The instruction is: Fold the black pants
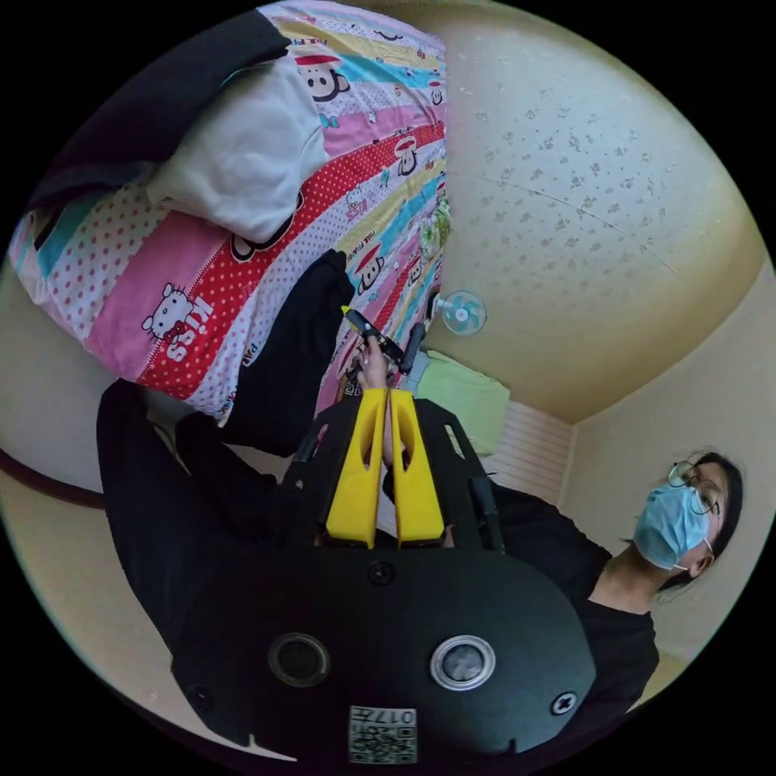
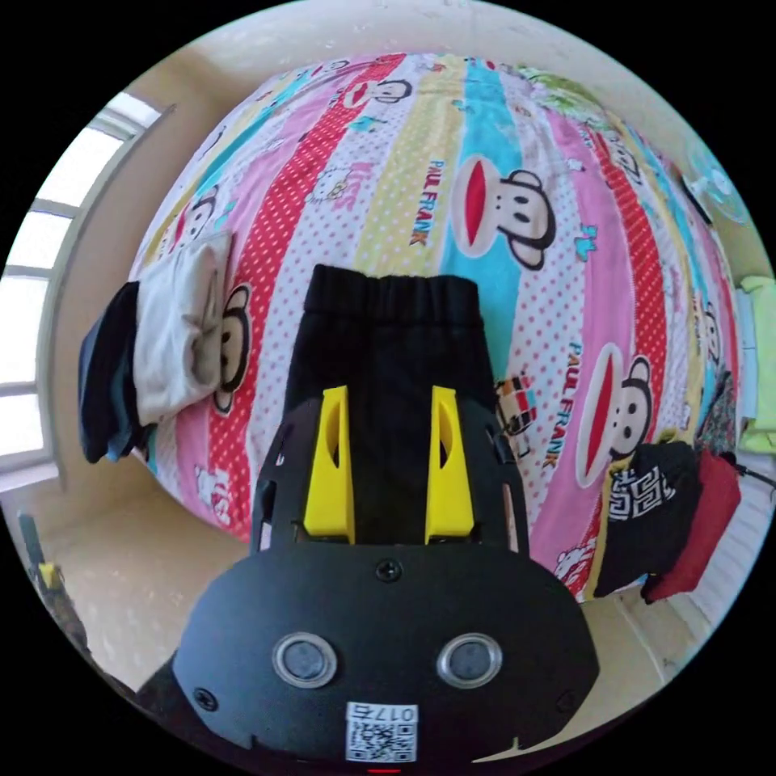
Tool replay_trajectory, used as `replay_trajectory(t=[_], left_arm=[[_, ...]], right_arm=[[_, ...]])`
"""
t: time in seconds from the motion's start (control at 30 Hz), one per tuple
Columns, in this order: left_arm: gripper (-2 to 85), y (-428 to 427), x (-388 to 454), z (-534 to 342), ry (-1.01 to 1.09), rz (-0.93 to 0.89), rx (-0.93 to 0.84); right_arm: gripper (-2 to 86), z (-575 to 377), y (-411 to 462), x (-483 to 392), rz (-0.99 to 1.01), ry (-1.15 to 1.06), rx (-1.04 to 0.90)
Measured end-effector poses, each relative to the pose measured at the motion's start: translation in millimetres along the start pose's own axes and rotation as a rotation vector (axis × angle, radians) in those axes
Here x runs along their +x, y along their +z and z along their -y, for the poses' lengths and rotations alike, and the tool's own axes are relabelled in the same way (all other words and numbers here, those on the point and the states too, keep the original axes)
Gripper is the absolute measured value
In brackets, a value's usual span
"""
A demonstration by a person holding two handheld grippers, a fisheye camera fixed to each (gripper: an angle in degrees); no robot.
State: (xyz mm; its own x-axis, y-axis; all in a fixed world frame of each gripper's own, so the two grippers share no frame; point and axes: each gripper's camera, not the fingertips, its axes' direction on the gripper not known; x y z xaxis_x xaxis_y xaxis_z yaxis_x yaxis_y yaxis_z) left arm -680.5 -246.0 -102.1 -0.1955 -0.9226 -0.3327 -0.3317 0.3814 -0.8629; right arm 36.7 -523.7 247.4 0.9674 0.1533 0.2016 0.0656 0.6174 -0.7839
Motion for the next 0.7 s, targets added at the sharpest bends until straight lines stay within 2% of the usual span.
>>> replay_trajectory(t=[0.07, 0.13, 0.2, 0.23, 0.3, 0.37, 0.43, 0.53, 0.63, 0.7], left_arm=[[-0.8, -3.5, -9.8, -6.1, -0.010, 0.041, 0.011], [-0.5, -6.0, -20.9, -11.1, -0.021, 0.090, 0.008], [0.4, -4.4, -36.1, -13.8, -0.053, 0.123, -0.011], [0.7, -3.0, -38.9, -13.6, -0.058, 0.121, -0.016], [3.0, 6.0, -40.9, -9.0, -0.053, 0.102, -0.026], [6.5, 17.6, -30.2, 0.4, 0.001, 0.098, -0.035], [11.5, 36.1, -13.6, 15.0, 0.073, 0.119, -0.060], [15.0, 82.5, 13.5, 45.3, 0.195, 0.185, -0.122], [18.6, 145.2, 23.3, 78.5, 0.267, 0.304, -0.216], [19.5, 197.3, 13.0, 100.6, 0.313, 0.503, -0.260]], right_arm=[[13.8, 15.8, 21.4, 24.7, 0.045, 0.057, -0.053], [13.9, 17.6, 58.7, 49.6, -0.031, 0.093, -0.185], [13.5, 5.3, 83.5, 56.1, 0.011, 0.047, -0.274], [11.7, -6.6, 86.6, 57.6, 0.134, 0.017, -0.268], [7.7, -28.0, 68.1, 60.7, 0.185, 0.038, -0.152], [5.2, -51.9, 42.7, 58.2, 0.333, 0.028, -0.039], [4.2, -83.3, 14.4, 39.8, 0.546, -0.074, 0.050], [3.6, -115.0, -0.4, -1.1, 0.719, -0.200, 0.054], [3.3, -139.0, 7.9, -50.2, 0.787, -0.301, 0.004], [3.2, -150.9, 21.6, -69.7, 0.825, -0.300, -0.030]])
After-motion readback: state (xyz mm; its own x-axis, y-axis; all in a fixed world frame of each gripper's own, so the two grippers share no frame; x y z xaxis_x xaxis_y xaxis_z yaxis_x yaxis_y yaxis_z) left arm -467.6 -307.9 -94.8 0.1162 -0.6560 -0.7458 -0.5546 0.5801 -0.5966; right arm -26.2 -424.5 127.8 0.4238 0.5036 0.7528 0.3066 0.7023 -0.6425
